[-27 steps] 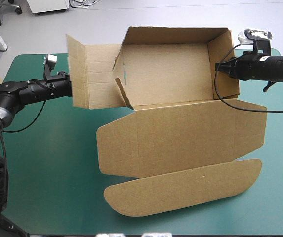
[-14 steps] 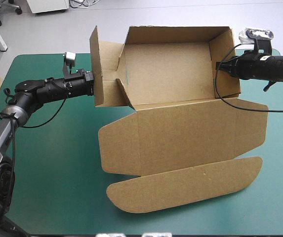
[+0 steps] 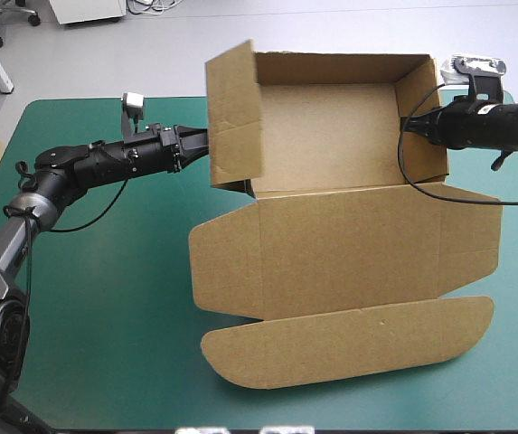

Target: Fold the box

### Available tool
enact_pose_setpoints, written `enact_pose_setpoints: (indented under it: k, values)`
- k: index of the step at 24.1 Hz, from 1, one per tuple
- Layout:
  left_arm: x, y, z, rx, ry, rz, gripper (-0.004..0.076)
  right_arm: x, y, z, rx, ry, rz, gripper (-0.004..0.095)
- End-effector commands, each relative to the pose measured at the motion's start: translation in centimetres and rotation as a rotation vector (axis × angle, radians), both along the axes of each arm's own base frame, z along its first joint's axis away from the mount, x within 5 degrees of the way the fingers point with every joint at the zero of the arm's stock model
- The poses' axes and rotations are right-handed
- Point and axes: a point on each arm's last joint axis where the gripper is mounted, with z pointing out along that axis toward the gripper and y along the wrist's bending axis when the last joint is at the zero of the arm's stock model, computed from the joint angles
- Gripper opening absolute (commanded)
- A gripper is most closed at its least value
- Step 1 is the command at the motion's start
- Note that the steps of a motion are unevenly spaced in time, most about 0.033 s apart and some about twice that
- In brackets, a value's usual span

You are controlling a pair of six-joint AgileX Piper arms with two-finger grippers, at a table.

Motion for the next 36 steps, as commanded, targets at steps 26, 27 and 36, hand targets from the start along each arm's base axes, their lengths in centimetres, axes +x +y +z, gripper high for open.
enact_pose_setpoints:
  k: [26, 27, 36]
  values:
    - [0.5, -1.8, 0.4, -0.106, 0.030, -0.063, 0.0427, 3.5, 3.2, -3.2, 0.058, 0.069, 0.003, -0.0017]
    - [0.4, -2.1, 0.5, -0.106, 0.028, -0.070, 0.0427, 3.5, 3.2, -3.2, 0.057, 0.071, 0.004, -0.0016]
    - [0.5, -4.0, 3.0, 0.154, -0.040, -0.106, 0.0427, 3.4, 3.3, -3.3, 0.063, 0.091, 0.007, -0.0016]
